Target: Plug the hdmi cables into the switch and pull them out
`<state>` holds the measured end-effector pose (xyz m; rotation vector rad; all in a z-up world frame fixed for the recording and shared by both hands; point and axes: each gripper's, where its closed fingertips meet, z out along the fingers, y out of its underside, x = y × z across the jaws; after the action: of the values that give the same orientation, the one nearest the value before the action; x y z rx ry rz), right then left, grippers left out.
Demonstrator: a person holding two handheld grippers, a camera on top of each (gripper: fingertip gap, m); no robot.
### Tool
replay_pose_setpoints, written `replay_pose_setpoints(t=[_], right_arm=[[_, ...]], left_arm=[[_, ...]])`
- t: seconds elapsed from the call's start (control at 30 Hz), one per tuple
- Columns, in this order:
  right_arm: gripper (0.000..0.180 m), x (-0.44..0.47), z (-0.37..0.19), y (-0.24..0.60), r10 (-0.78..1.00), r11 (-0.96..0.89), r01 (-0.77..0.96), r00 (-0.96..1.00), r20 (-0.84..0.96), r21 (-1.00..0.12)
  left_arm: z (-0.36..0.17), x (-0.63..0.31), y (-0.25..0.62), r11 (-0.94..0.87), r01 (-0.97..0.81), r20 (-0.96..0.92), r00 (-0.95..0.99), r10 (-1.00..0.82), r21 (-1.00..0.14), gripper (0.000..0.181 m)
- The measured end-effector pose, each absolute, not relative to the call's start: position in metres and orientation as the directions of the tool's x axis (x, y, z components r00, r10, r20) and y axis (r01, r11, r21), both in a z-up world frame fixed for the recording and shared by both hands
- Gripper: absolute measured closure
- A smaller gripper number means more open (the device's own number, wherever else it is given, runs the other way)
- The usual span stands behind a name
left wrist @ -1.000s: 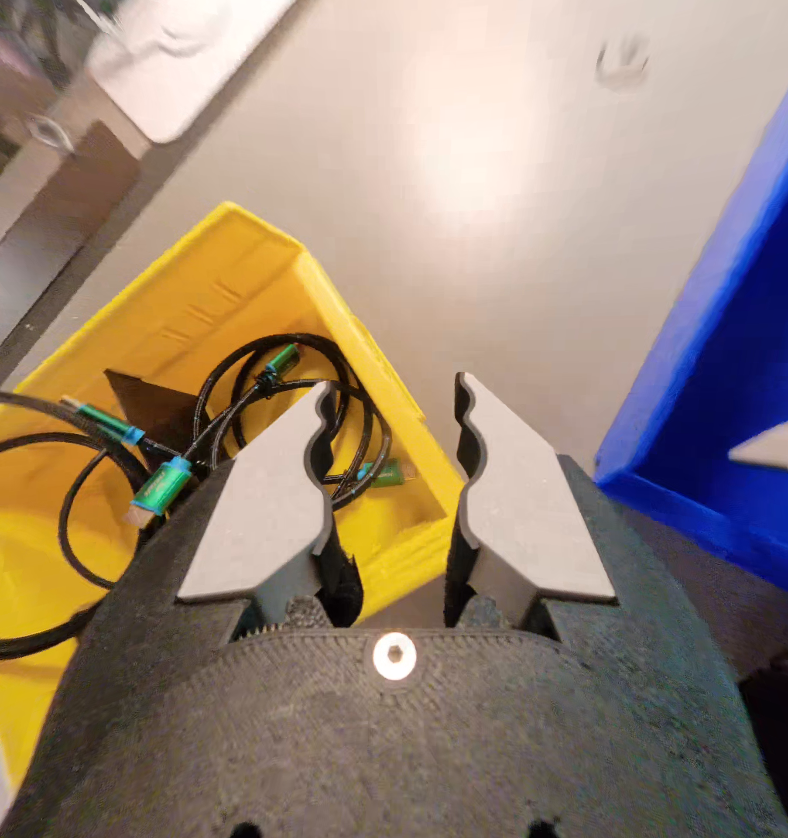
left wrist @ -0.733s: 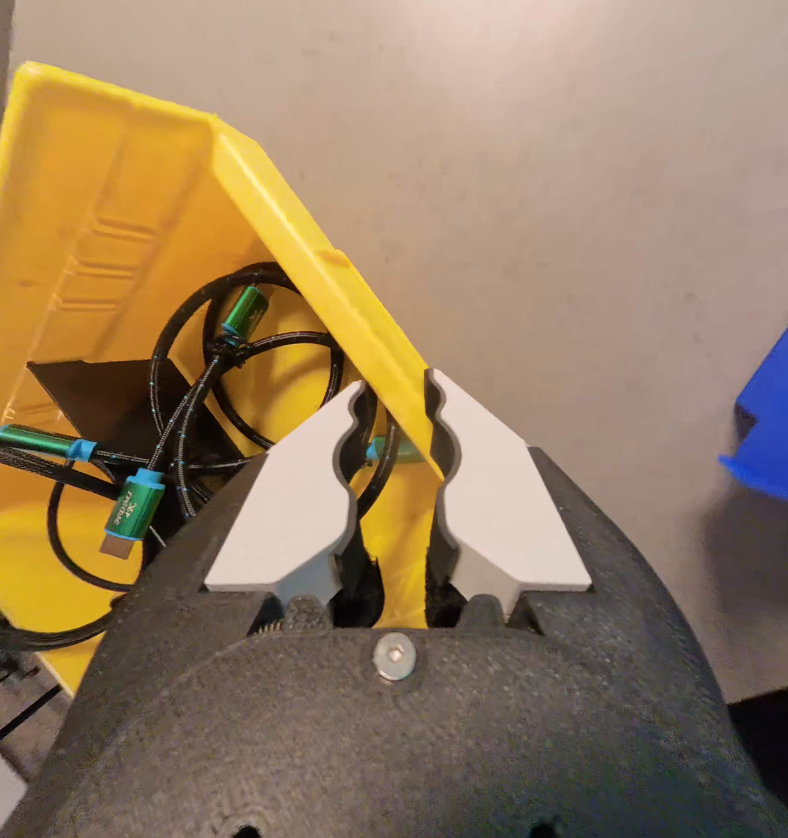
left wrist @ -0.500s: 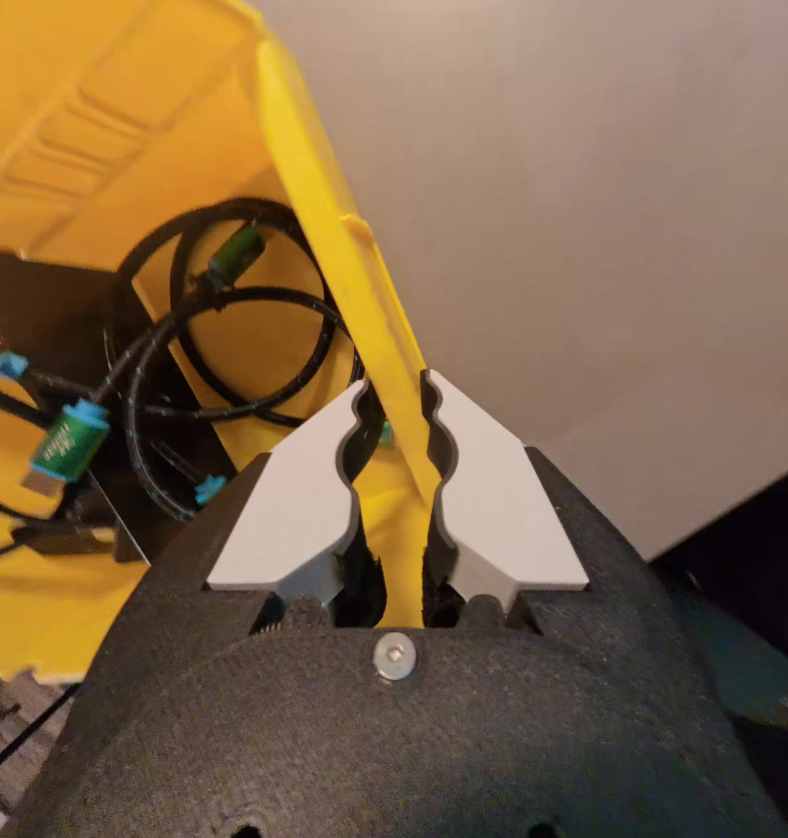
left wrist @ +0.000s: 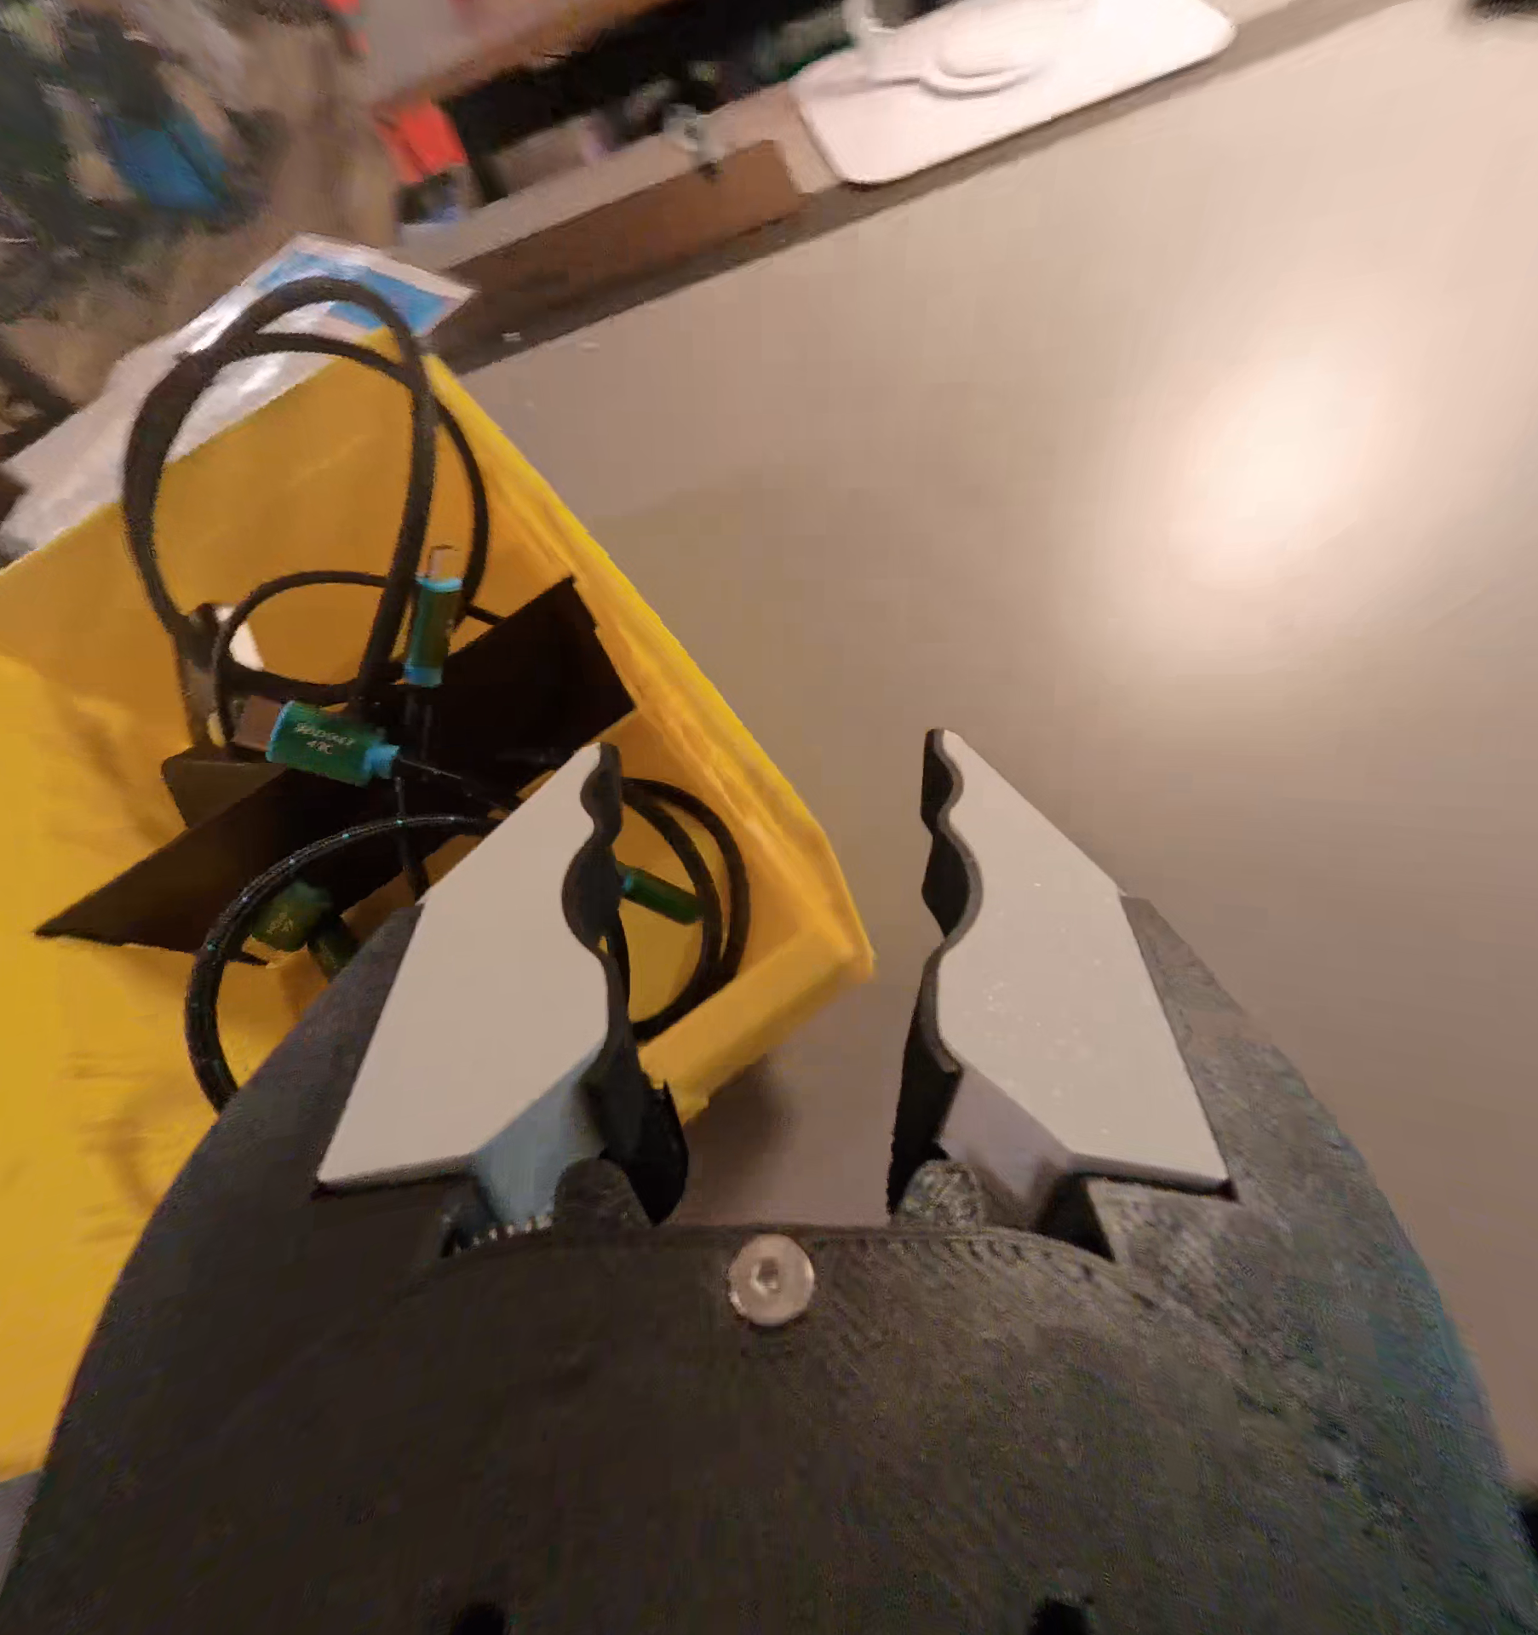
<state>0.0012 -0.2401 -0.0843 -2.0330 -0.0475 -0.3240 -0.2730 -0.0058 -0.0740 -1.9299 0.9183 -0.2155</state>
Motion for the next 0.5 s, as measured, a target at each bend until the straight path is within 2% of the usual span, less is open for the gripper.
replay_pose_setpoints(t=[0.1, 0.13, 0.17, 0.2, 0.27, 0.33, 0.43, 0.5], right_arm=[[0.109, 0.012, -0.099, -0.227, -0.210, -0.488, 0.207, 0.915, 0.344, -0.848], [0.121, 0.015, -0.097, -0.227, -0.228, -0.483, 0.237, 0.896, 0.382, -0.843], [0.126, 0.017, -0.095, -0.229, -0.226, -0.476, 0.264, 0.885, 0.406, -0.839], [0.133, 0.018, -0.094, -0.233, -0.213, -0.468, 0.283, 0.883, 0.418, -0.837], [0.135, 0.023, -0.094, -0.247, -0.193, -0.450, 0.300, 0.887, 0.420, -0.841], [0.145, 0.034, -0.092, -0.268, -0.222, -0.449, 0.299, 0.876, 0.429, -0.842], [0.161, 0.056, -0.086, -0.296, -0.325, -0.445, 0.271, 0.839, 0.436, -0.854], [0.162, 0.065, -0.084, -0.300, -0.366, -0.438, 0.257, 0.824, 0.432, -0.862]], left_arm=[[-0.101, -0.269, 0.012, -0.287, -0.497, -0.255, 0.764, -0.593, -0.819, 0.112], [-0.109, -0.270, 0.015, -0.289, -0.499, -0.268, 0.772, -0.577, -0.817, 0.117], [-0.114, -0.275, 0.017, -0.281, -0.506, -0.289, 0.777, -0.559, -0.816, 0.130], [-0.117, -0.278, 0.015, -0.267, -0.503, -0.289, 0.773, -0.564, -0.822, 0.135], [-0.117, -0.287, 0.008, -0.257, -0.470, -0.261, 0.779, -0.570, -0.844, 0.158], [-0.115, -0.310, 0.005, -0.243, -0.473, -0.295, 0.799, -0.524, -0.847, 0.167], [-0.113, -0.339, 0.004, -0.231, -0.439, -0.289, 0.825, -0.485, -0.868, 0.176], [-0.113, -0.346, 0.006, -0.219, -0.406, -0.264, 0.837, -0.480, -0.887, 0.176]])
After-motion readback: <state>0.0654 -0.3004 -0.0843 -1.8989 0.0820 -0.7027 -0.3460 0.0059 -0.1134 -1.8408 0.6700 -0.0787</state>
